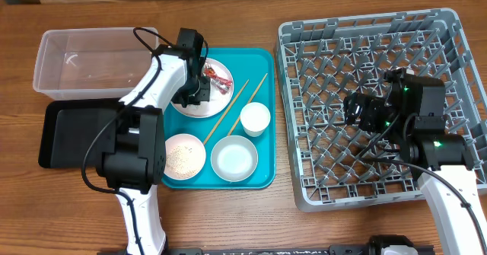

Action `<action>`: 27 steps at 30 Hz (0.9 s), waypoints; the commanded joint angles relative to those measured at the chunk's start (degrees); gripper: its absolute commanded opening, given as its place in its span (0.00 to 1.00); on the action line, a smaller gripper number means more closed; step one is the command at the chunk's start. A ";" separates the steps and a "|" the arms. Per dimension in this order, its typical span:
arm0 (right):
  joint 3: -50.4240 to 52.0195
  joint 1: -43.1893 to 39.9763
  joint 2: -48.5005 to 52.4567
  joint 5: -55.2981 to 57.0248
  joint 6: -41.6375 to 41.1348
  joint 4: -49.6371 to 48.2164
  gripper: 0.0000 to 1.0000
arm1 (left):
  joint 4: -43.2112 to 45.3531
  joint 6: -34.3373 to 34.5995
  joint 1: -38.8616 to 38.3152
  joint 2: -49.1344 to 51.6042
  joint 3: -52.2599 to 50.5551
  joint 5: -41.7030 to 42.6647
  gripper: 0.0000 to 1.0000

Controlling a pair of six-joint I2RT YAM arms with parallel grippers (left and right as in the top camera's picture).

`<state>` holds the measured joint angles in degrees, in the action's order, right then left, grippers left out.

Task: Sort waste into correct bins and load items into the dishwasher
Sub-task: 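Reach the left gripper to the white tissue on the plate and grasp it, then carry the tissue with the left gripper and drop it into the clear bin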

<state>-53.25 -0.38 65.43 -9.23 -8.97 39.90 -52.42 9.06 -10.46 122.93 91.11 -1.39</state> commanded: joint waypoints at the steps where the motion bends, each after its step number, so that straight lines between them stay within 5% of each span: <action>1: -1.22 -0.11 -0.31 -0.50 0.24 -0.31 1.00 | -7.72 0.39 0.48 -0.24 6.99 3.74 0.04; 7: -1.22 -0.11 -0.31 -0.52 0.24 -0.33 1.00 | -29.00 -0.09 1.88 -1.73 28.28 6.54 0.04; 12: -1.22 -0.11 -0.31 -0.52 0.24 -0.35 1.00 | -37.20 -3.28 2.71 -1.73 38.71 5.97 0.04; 22: -1.22 -0.11 -0.31 -0.52 0.22 -0.35 1.00 | -32.72 6.93 11.93 -1.42 37.81 -0.59 0.04; 27: -1.22 -0.11 -0.31 -0.50 0.24 -0.61 1.00 | -21.05 9.18 18.60 -1.36 29.88 -0.92 0.04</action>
<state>-53.25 -0.38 65.43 -9.23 -8.97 39.88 -77.97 15.55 6.13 121.62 125.93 -0.99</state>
